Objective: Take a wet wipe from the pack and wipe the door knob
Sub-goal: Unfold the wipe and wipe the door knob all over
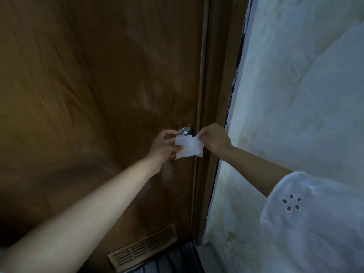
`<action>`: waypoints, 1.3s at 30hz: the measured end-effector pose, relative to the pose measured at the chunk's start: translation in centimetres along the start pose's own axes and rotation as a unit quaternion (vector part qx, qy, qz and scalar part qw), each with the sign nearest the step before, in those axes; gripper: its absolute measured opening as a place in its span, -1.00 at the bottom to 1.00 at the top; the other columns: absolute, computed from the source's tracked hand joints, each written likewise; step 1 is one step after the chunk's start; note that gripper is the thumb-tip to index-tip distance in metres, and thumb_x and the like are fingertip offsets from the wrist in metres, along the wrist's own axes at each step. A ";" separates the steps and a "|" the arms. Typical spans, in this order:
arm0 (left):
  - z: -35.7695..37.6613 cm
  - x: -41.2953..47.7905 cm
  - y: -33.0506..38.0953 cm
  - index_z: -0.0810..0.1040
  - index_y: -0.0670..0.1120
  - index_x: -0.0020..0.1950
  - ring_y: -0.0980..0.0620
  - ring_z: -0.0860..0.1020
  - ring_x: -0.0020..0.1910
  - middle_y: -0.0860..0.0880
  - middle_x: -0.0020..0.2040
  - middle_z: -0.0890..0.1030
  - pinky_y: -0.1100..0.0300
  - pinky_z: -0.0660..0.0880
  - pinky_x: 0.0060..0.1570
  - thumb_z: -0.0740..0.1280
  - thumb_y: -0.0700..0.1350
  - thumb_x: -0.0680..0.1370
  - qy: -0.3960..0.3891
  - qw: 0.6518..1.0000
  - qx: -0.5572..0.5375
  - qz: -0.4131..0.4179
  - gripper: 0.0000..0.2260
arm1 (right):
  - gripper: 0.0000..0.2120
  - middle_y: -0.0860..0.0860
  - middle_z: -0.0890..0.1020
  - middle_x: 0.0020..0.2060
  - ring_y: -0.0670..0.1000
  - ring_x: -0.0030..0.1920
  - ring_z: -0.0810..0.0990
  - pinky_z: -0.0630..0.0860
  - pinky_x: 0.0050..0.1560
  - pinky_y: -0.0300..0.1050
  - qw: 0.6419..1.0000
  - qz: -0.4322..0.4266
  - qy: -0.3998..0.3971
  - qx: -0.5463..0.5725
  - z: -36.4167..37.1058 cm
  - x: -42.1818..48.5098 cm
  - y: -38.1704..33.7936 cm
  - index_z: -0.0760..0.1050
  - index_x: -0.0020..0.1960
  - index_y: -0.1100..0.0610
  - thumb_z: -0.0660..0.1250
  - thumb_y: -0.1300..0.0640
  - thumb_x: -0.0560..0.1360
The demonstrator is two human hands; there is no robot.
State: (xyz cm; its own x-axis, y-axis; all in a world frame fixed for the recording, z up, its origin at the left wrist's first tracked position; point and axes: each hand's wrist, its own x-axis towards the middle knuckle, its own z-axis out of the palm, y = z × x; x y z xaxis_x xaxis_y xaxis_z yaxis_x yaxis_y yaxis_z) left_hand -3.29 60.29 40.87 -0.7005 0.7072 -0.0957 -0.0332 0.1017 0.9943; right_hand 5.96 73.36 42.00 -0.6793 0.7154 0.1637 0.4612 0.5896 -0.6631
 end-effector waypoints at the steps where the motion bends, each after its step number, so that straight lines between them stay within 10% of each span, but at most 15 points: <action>1: 0.4 0.4 -0.3 0.45 0.07 -0.04 0.02 0.55 0.01 -0.04 0.07 0.56 0.32 0.50 -0.39 0.38 -0.35 0.40 0.011 1.000 -0.004 0.007 -0.66 | -0.80 0.13 0.66 -0.03 0.06 -0.04 0.60 0.44 -0.14 -0.19 1.000 -0.013 0.009 -0.011 0.1 0.4 0.2 0.62 0.01 0.18 0.23 0.18 0.54; 8: 1.5 3.0 -1.3 0.48 -0.06 0.00 -0.11 0.57 0.02 -0.18 0.04 0.58 0.02 0.55 -0.06 0.39 -0.35 0.40 0.105 0.992 0.034 0.066 -0.73 | -0.80 0.13 0.63 -0.15 0.12 -0.19 0.64 0.56 -0.20 -0.09 0.964 -0.186 0.099 -0.163 0.8 2.5 0.8 0.45 0.06 0.16 0.33 0.17 0.46; 11: 1.6 3.6 -1.4 0.53 -0.05 -0.07 -0.01 0.56 -0.12 -0.05 -0.11 0.57 0.23 0.52 -0.22 0.39 -0.31 0.41 0.136 0.975 0.143 0.106 -0.80 | -0.79 0.14 0.65 -0.15 0.15 -0.22 0.66 0.57 -0.25 -0.06 0.942 -0.237 0.089 -0.219 1.3 3.0 1.0 0.44 0.05 0.18 0.37 0.20 0.44; 24: 2.0 3.0 -3.6 0.57 0.03 0.15 -0.01 0.29 0.22 0.01 0.31 0.36 0.12 0.42 -0.07 0.24 -0.10 0.51 0.161 0.812 0.514 0.226 -0.76 | -0.68 0.14 0.56 0.16 0.16 0.06 0.58 0.55 0.01 -0.01 0.970 -0.173 0.027 -0.171 1.7 1.4 1.7 0.44 0.23 0.22 0.28 0.12 0.51; 28: 1.7 2.8 -3.4 0.51 -0.01 0.23 -0.05 0.33 0.18 0.00 0.32 0.43 0.06 0.42 0.05 0.19 -0.10 0.55 0.118 0.775 0.558 0.273 -0.72 | -0.54 0.13 0.52 0.25 0.14 0.18 0.52 0.54 0.07 0.01 0.929 -0.324 0.041 -0.173 1.8 -0.1 2.9 0.42 0.29 0.20 0.40 0.13 0.42; 33: 1.8 3.2 -3.5 0.49 -0.04 0.25 0.01 0.46 0.07 -0.03 0.16 0.57 0.24 0.28 -0.09 0.21 -0.03 0.56 0.095 0.830 0.492 0.245 -0.72 | -0.66 0.02 0.58 0.23 -0.04 0.21 0.54 0.40 0.24 -0.26 0.977 -0.038 0.071 -0.199 3.9 1.0 1.9 0.43 0.30 0.13 0.24 0.10 0.54; 39: 1.8 3.2 -3.0 0.57 -0.09 0.14 0.04 0.56 -0.05 -0.09 0.04 0.63 0.31 0.32 -0.14 0.28 -0.09 0.53 0.081 0.876 0.402 0.253 -0.77 | -0.67 0.13 0.54 0.26 0.06 0.24 0.52 0.10 0.16 -0.63 0.972 -0.225 -0.037 -0.061 2.9 -0.2 2.1 0.42 0.31 0.20 0.18 0.13 0.57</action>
State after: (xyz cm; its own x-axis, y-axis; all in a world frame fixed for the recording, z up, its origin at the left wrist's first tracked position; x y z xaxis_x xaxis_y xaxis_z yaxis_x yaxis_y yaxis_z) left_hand -4.12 63.48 37.45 -0.5746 0.7025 0.4199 0.7781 0.3099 0.5464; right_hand 5.40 73.38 38.40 -0.8651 0.3488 0.3604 0.1699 0.8799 -0.4438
